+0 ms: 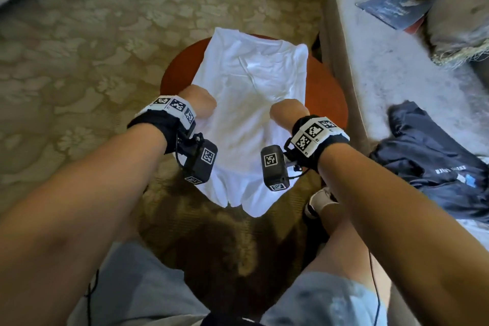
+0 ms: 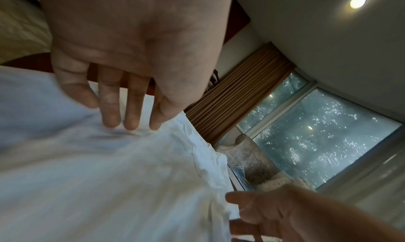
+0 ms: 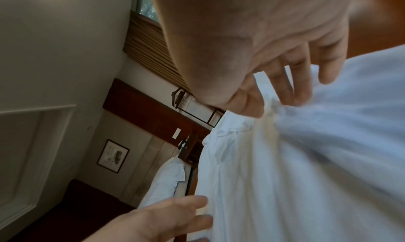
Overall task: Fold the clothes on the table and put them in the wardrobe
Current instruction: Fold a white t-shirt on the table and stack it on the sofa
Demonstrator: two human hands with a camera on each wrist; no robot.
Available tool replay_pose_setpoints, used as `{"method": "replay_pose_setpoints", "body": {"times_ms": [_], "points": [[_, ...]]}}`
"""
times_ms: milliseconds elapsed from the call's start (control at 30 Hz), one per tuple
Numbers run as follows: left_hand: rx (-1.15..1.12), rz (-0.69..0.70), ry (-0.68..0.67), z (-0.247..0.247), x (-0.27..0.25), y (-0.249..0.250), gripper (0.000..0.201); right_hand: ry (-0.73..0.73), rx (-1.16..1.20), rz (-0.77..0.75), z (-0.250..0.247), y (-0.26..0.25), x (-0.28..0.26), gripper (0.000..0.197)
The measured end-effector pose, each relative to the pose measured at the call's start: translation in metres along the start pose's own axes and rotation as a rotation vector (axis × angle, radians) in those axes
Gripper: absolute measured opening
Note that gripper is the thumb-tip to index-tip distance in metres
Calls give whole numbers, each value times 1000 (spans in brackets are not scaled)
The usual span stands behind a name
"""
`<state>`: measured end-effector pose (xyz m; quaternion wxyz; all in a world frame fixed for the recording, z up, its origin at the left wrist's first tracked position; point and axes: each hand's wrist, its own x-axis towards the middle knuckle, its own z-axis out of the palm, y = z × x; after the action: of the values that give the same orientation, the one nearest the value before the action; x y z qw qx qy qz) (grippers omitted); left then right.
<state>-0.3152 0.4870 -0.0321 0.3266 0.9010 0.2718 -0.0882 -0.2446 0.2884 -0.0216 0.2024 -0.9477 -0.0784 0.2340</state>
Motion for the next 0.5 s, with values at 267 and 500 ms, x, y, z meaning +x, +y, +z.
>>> {"method": "replay_pose_setpoints", "body": {"times_ms": [267, 500], "points": [[-188, -110, 72, -32, 84, 20, 14, 192, 268, 280, -29, 10, 77, 47], [-261, -194, 83, -33, 182, 43, 40, 334, 305, 380, -54, -4, 165, 57]]}}
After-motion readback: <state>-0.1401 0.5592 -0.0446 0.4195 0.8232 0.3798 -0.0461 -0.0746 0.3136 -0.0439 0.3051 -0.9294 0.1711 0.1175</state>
